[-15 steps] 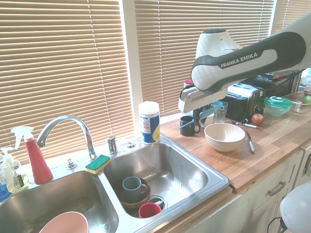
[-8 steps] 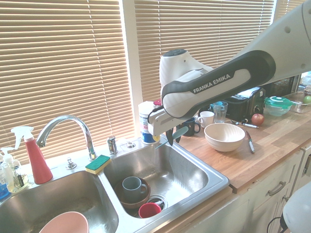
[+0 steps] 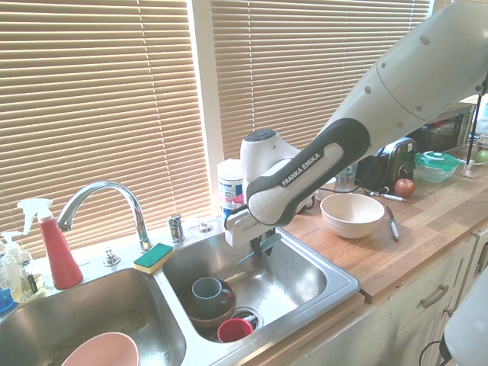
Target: Put the knife into the sink
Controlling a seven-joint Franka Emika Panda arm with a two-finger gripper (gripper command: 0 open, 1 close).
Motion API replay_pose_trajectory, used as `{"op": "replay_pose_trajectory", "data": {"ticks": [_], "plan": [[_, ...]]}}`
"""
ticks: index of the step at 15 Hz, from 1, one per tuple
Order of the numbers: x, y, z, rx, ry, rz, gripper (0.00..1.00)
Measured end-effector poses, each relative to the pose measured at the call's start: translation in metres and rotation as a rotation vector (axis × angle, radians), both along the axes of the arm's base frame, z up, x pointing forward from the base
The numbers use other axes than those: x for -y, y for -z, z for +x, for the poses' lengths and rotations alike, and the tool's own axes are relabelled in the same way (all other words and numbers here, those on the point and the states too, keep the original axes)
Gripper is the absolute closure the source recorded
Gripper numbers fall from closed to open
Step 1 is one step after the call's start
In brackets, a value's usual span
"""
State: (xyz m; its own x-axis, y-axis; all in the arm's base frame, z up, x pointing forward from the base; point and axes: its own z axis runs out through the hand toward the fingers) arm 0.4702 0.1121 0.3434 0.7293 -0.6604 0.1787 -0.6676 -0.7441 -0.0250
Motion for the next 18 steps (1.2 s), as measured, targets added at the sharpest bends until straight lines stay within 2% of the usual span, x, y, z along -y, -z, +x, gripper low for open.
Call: {"op": "replay_pose_trajectory", "data": {"ticks": [4,11,18], "plan": [[0.002,0.039,0.014,-0.05,-0.012,0.004,1.0],[-0.008,0.089,0.054,-0.099,-0.017,-0.02,1.0],[-0.007,0.121,0.062,-0.14,-0.001,-0.033,1.0]]}}
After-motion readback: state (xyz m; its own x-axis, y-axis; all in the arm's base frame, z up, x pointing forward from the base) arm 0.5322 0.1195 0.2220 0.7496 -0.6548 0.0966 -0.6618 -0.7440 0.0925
